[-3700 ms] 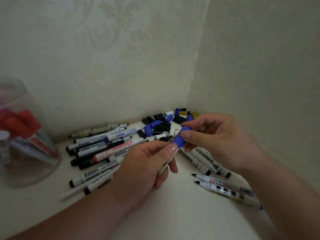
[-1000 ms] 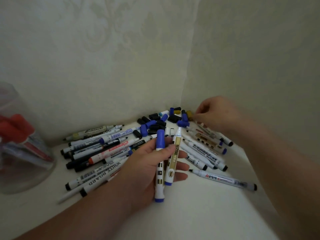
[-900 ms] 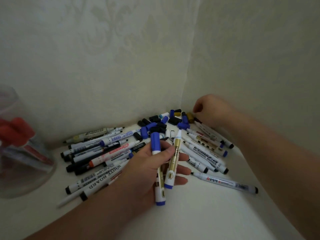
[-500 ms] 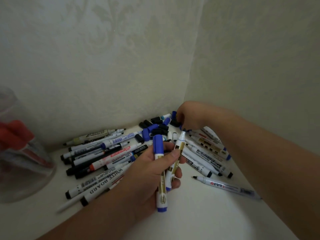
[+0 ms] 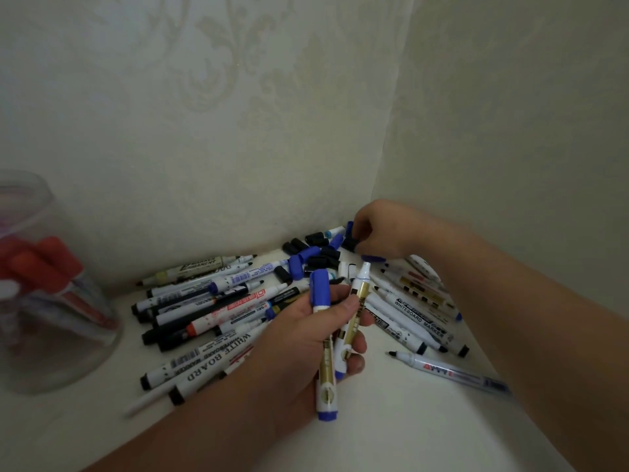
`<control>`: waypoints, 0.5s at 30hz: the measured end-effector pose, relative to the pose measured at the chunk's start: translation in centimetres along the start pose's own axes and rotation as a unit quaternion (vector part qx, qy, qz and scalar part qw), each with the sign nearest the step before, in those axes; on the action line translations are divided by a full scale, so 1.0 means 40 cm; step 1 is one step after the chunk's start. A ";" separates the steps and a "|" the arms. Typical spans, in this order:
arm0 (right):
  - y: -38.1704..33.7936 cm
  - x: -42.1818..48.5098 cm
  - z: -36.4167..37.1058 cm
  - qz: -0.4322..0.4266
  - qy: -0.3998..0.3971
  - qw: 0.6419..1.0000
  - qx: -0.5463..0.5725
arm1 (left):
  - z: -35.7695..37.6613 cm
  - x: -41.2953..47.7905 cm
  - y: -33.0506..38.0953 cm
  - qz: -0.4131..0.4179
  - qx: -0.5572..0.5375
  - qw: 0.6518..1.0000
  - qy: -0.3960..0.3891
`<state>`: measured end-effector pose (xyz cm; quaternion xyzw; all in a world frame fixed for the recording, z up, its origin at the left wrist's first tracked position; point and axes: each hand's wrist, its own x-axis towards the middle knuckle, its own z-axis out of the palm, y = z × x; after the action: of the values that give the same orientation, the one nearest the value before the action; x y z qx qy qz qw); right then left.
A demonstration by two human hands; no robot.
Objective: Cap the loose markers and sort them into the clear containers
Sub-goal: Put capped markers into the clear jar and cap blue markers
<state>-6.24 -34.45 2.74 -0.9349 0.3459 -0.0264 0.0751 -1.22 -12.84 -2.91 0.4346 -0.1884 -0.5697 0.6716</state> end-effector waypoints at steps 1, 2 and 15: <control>-0.012 0.003 -0.002 -0.021 0.034 0.999 0.033 | -0.002 0.001 0.000 -0.003 -0.005 1.000 0.002; -0.028 0.006 -0.001 -0.046 0.058 0.995 0.066 | -0.003 0.000 0.001 -0.009 -0.014 1.000 0.001; -0.143 0.079 0.065 -0.174 -0.038 0.984 -0.010 | -0.018 -0.012 0.007 -0.047 -0.128 0.989 -0.057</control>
<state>0.11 -31.88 1.05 -0.9817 0.1755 0.0000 0.0734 -0.65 -12.15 -2.95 0.3207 -0.1310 -0.6440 0.6821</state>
